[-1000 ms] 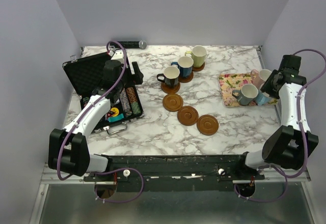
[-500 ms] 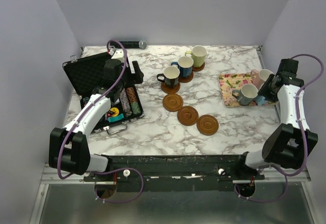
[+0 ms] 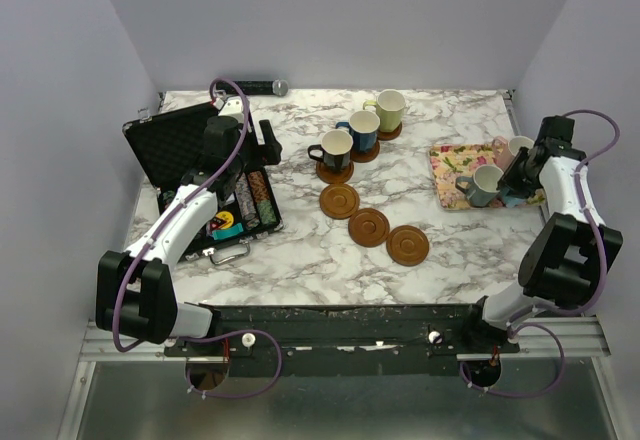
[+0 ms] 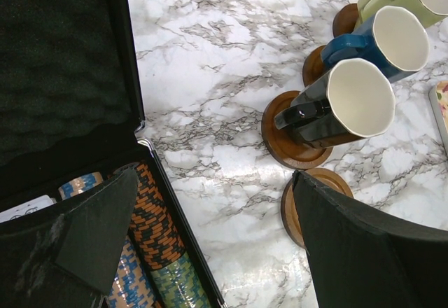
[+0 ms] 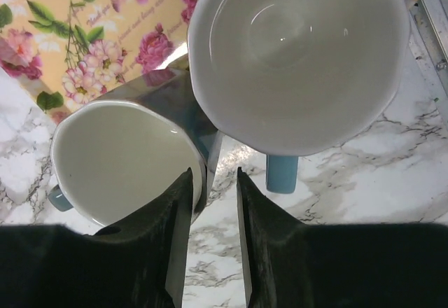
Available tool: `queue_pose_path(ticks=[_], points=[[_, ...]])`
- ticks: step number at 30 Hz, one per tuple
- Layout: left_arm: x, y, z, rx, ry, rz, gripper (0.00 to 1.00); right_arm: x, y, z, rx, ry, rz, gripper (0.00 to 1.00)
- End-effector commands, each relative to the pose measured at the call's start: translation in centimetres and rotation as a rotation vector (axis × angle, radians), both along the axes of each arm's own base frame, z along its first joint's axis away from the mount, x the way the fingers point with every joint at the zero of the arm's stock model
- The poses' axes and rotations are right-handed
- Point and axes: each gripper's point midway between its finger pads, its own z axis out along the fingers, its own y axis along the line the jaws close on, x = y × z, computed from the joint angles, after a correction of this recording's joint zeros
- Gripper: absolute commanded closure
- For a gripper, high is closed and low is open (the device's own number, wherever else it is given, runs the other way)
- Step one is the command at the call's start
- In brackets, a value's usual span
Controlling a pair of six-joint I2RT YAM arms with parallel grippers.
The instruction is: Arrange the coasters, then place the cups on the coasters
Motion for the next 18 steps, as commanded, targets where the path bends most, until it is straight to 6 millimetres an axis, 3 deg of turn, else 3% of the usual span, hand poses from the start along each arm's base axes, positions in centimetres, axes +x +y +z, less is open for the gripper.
queue_pose_path(ticks=[1, 13, 18], points=[[0.1, 0.7, 1.3, 0.001, -0.020, 0.036, 0.01, 2.1, -0.2, 0.6, 0.020, -0.057, 0.005, 0.62], [0.3, 0.7, 1.5, 0.005, -0.017, 0.036, 0.01, 2.7, 0.1, -0.5, 0.024, -0.037, 0.022, 0.74], [0.4, 0.7, 1.5, 0.006, -0.017, 0.034, 0.01, 2.7, 0.0, -0.3, 0.004, -0.025, 0.025, 0.89]])
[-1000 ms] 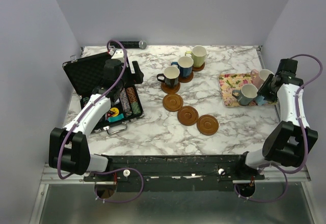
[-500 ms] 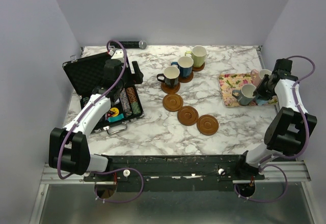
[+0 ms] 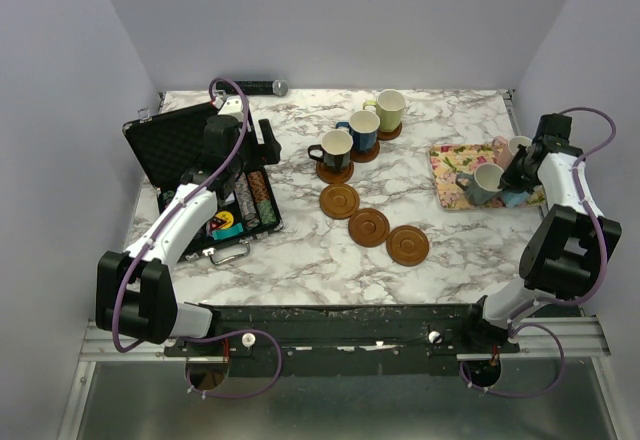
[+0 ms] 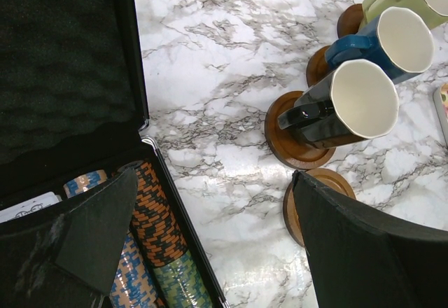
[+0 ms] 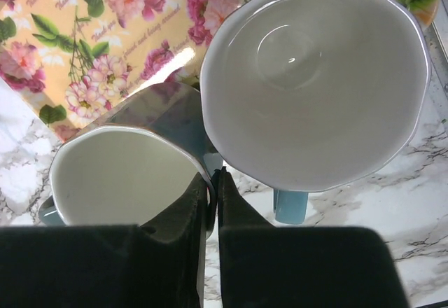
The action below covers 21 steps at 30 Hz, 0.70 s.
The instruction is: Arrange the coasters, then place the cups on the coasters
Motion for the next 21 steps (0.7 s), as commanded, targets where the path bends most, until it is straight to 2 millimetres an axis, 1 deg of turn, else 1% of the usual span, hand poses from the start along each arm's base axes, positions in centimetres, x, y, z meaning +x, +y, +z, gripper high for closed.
queue_pose_path(ticks=[1, 3, 9, 15, 21], points=[[0.4, 0.5, 1.4, 0.002, -0.025, 0.021, 0.01, 1.0, -0.3, 0.7, -0.025, -0.015, 0.003, 0.92], [0.4, 0.5, 1.5, 0.001, -0.028, 0.021, 0.01, 1.1, -0.2, 1.1, -0.027, -0.016, 0.003, 0.99], [0.3, 0.5, 1.6, 0.001, -0.031, 0.023, 0.01, 1.6, -0.2, 2.2, -0.036, -0.039, 0.014, 0.99], [0.1, 0.6, 1.8, 0.002, -0.038, 0.024, 0.01, 2.3, -0.2, 4.2, -0.078, -0.094, 0.058, 0.99], [0.0, 0.8, 2.1, 0.007, -0.049, 0.031, 0.01, 2.9, 0.7, 6.6, -0.082, -0.172, 0.089, 0.99]])
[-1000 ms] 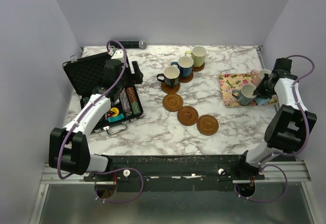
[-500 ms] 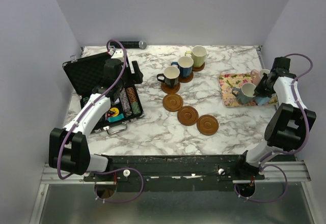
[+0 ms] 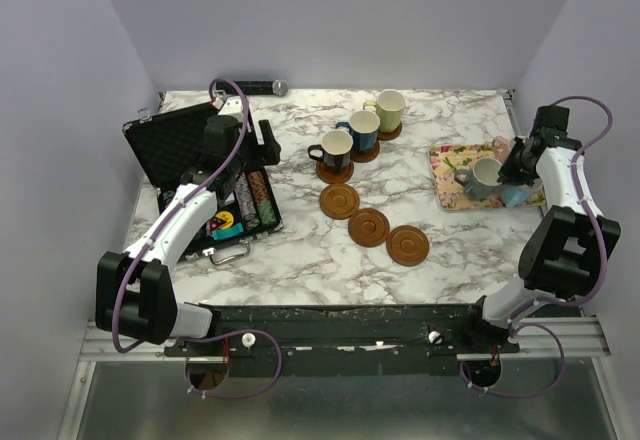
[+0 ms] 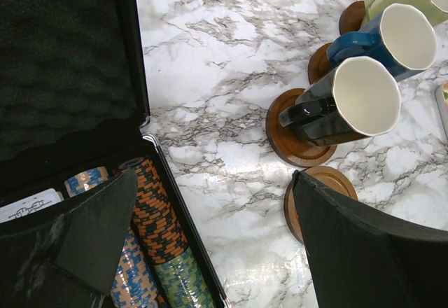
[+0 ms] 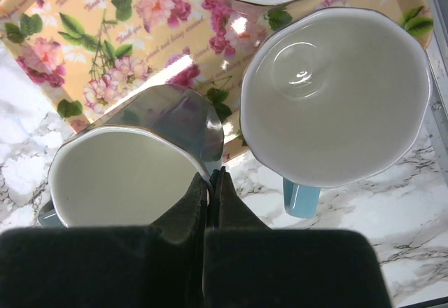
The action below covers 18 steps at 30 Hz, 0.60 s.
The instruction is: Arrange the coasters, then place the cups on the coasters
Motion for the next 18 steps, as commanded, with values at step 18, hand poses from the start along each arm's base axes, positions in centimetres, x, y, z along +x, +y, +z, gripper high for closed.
queue_pose_path(ticks=[18], points=[[-0.7, 1.5, 2.7, 0.010, -0.073, 0.061, 0.01, 2.3, 16.4, 8.6, 0.060, -0.217, 0.329, 0.99]])
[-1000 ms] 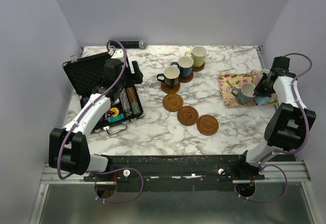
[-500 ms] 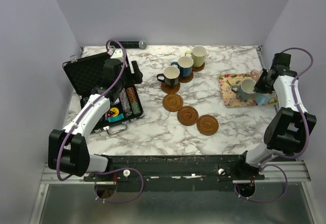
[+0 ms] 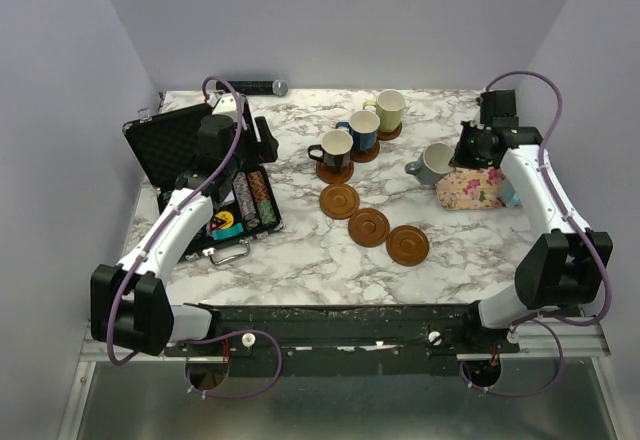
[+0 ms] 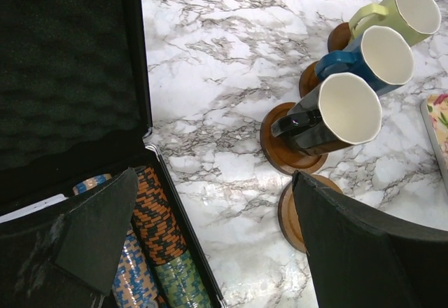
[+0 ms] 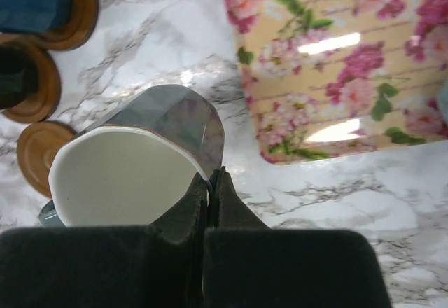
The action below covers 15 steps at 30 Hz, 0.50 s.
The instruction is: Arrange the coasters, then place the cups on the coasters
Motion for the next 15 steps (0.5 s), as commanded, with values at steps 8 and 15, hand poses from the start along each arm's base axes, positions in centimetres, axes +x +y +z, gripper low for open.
queue_pose_path(ticks=[8, 15], points=[[-0.7, 1.9, 0.1, 0.036, 0.000, 0.080, 0.01, -0.6, 11.7, 2.4, 0.095, -0.025, 0.152, 0.99], [-1.6, 2.3, -0.1, 0.062, 0.009, 0.074, 0.01, -1.3, 16.9, 2.0, 0.133, 0.007, 0.207, 0.99]])
